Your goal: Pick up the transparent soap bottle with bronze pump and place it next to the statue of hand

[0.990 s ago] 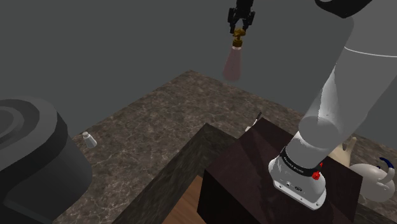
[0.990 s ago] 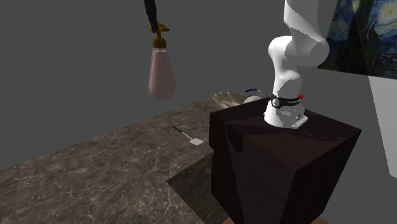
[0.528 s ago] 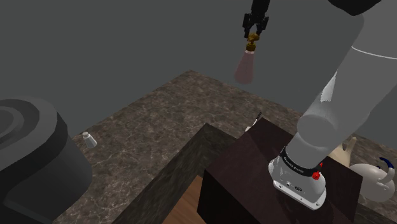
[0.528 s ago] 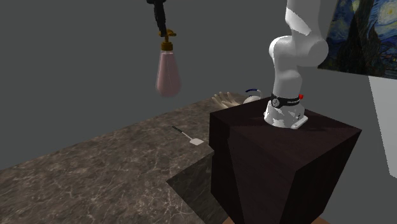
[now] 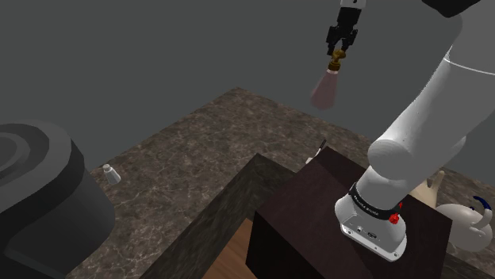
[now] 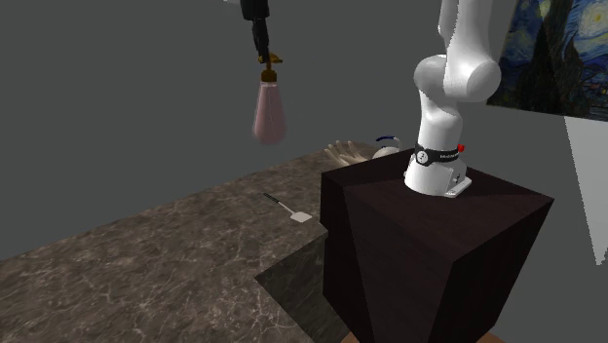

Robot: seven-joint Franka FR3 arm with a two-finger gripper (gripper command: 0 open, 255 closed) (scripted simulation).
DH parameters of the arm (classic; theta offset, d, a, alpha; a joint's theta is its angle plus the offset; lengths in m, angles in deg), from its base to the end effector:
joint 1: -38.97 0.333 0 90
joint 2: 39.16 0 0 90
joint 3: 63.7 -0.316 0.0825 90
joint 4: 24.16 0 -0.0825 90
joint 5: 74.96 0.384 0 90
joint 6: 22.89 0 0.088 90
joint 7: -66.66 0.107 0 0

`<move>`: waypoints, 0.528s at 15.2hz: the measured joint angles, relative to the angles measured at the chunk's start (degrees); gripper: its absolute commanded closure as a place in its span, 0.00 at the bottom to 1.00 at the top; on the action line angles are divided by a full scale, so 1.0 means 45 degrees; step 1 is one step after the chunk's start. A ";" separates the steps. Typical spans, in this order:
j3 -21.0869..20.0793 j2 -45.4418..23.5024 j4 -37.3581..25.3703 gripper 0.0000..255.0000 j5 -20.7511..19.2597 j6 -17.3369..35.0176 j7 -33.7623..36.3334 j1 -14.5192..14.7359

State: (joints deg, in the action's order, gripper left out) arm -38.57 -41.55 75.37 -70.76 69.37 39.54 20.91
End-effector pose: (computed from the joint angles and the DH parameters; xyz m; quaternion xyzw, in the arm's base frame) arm 0.4134 -0.3727 0.5287 -0.9857 0.1442 0.0513 0.0698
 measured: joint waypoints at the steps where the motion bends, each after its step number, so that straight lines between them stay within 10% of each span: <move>1: 0.0123 -0.0020 0.0088 1.00 -0.0029 0.0093 -0.0265 -0.0134; 8: 0.1086 -0.0493 0.0340 1.00 -0.0095 0.0654 -0.2372 -0.1236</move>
State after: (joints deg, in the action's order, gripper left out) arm -33.69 -43.77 76.90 -71.19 72.31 28.86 15.35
